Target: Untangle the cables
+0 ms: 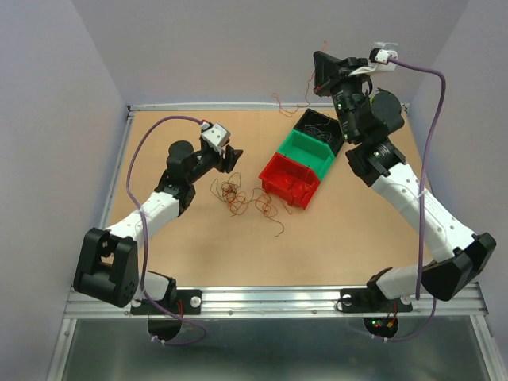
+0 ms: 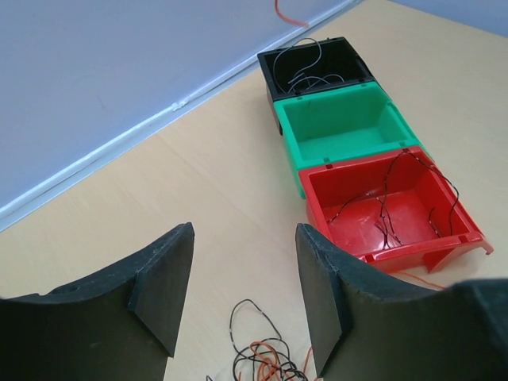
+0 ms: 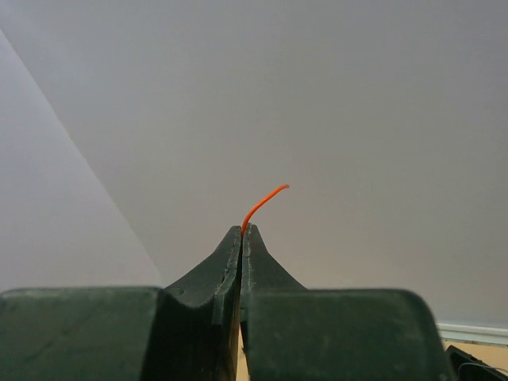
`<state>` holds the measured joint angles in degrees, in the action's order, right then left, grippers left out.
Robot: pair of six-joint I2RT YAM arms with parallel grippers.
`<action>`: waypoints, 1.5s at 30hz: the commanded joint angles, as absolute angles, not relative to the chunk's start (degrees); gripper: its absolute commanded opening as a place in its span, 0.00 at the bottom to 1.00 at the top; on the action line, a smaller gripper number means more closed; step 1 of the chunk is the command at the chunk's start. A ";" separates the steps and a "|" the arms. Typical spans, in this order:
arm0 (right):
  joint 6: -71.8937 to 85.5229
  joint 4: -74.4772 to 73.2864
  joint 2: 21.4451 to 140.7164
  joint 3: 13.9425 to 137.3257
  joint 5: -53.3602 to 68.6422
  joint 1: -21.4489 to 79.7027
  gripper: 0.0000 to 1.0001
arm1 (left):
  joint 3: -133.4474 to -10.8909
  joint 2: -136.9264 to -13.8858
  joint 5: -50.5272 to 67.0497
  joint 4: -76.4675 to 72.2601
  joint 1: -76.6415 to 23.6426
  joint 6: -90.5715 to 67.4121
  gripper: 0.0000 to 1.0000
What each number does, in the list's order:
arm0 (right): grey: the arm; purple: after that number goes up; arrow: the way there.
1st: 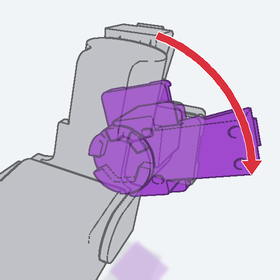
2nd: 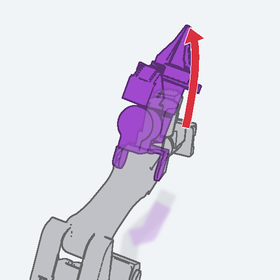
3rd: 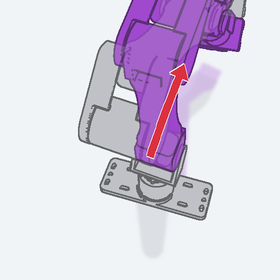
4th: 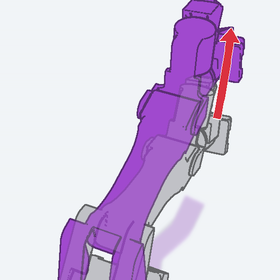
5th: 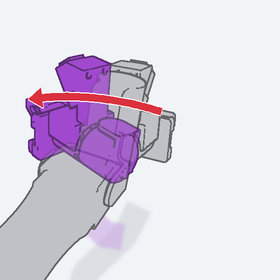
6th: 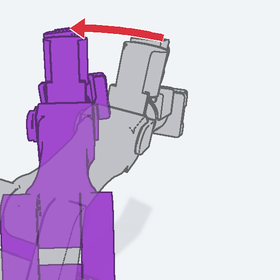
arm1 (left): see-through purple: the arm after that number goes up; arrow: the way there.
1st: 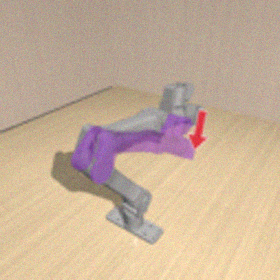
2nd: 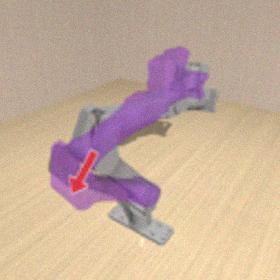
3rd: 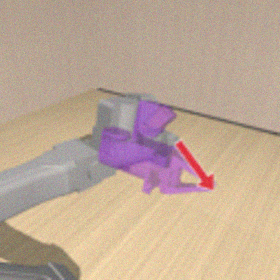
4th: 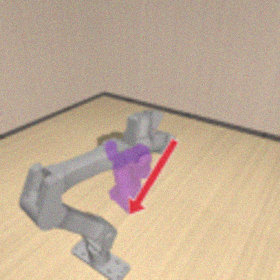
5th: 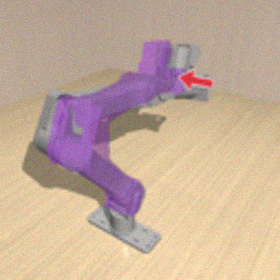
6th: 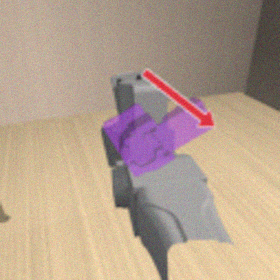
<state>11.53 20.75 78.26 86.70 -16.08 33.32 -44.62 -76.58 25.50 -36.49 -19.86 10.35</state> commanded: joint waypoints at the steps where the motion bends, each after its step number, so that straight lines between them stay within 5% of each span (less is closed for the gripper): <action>1: 16.51 23.99 80.85 85.43 -12.22 29.54 0.00 | -44.39 -74.53 25.66 -40.69 -19.78 10.19 0.66; 15: 24.69 32.42 84.46 71.55 -8.35 22.85 0.01 | -44.21 -74.27 26.02 -40.69 -19.78 10.28 0.66; 31: 29.53 35.42 90.88 70.75 -1.49 20.21 0.00 | -43.68 -73.65 25.75 -41.05 -19.78 10.55 0.66; 45: 25.76 33.58 90.52 55.19 -13.01 20.21 0.00 | -43.51 -73.21 25.93 -41.22 -19.78 10.81 0.67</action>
